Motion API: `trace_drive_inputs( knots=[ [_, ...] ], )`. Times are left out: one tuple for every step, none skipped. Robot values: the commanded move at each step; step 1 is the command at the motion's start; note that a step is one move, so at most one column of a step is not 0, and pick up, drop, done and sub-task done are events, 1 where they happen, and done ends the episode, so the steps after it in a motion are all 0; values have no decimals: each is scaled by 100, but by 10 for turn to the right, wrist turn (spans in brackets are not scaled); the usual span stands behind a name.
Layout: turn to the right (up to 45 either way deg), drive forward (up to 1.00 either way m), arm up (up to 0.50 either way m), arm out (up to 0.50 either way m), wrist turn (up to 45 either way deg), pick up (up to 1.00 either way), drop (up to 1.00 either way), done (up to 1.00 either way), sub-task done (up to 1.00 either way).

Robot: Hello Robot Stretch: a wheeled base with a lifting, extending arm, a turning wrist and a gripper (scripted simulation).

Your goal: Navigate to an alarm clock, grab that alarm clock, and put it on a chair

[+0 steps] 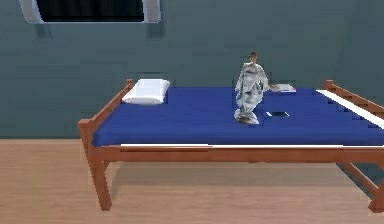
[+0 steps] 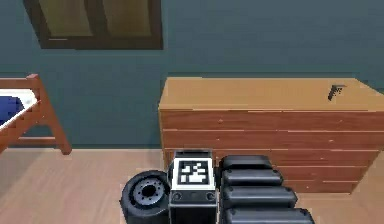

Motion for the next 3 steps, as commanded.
trace_drive_inputs(
  knots=[
    [0,5,0,0,0,0,0,0,0],
    [450,0,0,0,0,0,0,0,0],
    [450,0,0,0,0,0,0,0,0]
  ],
)
